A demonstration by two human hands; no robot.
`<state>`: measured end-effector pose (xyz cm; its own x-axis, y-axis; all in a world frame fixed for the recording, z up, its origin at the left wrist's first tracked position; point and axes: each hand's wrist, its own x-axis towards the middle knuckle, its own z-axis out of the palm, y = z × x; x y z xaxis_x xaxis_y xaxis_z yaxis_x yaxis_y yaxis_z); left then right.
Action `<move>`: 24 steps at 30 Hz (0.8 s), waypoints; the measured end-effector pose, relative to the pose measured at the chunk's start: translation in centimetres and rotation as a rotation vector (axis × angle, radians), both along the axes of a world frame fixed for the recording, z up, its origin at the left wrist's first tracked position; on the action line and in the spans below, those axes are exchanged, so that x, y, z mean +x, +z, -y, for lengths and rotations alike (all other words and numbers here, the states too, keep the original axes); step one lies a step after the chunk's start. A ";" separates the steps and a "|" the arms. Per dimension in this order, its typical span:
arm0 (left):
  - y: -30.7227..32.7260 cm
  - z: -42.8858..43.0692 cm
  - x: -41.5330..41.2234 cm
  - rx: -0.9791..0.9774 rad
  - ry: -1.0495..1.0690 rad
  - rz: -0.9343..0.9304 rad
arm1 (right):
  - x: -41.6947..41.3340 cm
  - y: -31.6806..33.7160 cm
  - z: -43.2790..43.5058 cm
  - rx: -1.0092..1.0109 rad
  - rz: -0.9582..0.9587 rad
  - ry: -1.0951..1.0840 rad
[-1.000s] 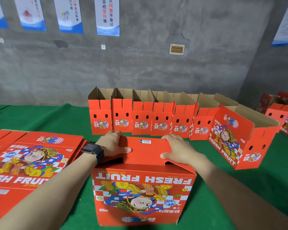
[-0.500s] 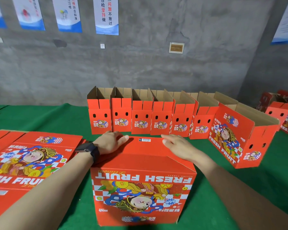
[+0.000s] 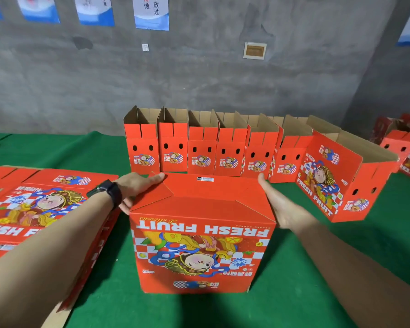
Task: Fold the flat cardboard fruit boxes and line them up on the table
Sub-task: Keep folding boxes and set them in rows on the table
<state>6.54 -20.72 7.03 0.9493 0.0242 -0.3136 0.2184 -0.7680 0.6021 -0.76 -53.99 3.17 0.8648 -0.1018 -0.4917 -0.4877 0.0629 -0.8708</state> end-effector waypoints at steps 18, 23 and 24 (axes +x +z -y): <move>0.2 -2.9 0.8 -0.687 0.175 0.132 | -0.1 1.0 -0.8 0.192 0.378 -0.013; -1.2 -3.2 0.5 -0.975 0.193 0.080 | -0.2 0.2 -0.2 0.237 0.454 0.157; -1.4 -3.3 0.5 -0.998 0.184 0.057 | -0.3 0.3 -0.2 0.196 0.463 0.193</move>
